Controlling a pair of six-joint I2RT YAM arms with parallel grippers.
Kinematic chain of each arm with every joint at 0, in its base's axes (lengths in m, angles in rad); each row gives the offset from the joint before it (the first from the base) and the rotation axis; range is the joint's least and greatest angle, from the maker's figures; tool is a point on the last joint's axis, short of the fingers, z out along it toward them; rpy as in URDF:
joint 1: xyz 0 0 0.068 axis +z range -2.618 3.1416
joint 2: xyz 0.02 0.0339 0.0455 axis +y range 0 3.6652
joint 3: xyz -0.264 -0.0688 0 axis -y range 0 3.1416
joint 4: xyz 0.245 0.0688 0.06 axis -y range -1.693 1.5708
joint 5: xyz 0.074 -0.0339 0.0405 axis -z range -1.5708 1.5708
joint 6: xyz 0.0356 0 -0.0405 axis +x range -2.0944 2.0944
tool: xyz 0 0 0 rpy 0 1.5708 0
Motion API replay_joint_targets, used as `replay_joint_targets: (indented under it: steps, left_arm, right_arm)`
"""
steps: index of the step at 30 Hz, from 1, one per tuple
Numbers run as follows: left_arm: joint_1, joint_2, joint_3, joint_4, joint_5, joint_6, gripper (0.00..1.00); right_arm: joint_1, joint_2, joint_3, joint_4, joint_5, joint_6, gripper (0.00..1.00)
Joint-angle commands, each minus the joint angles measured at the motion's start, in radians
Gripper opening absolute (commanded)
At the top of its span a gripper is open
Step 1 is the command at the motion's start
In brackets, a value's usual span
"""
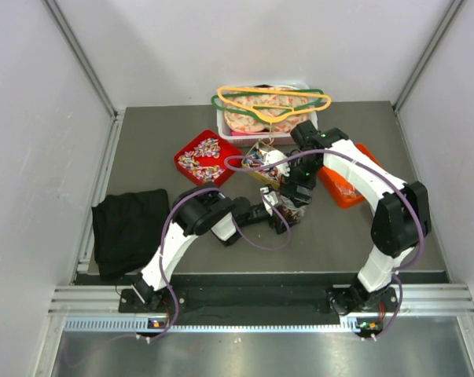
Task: Pack the candies
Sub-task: Screw the bottle lid onto the packing bottle.
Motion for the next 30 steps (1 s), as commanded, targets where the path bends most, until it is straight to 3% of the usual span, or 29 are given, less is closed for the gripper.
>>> replay_joint_targets:
  steps: [1,10,30]
  left_arm:
    - [-0.018,0.055,-0.033,0.145,0.02,-0.014,0.97]
    - [-0.017,0.055,-0.033,0.145,0.02,-0.011,0.97]
    - [-0.018,0.055,-0.033,0.145,0.02,-0.012,0.97]
  right_arm:
    - [-0.007,-0.036,0.047,-0.064,-0.05,-0.008,0.99]
    - [-0.003,-0.05,-0.016,0.059,-0.013,0.03,0.99]
    - [0.007,0.01,-0.005,0.039,-0.027,0.041,0.99]
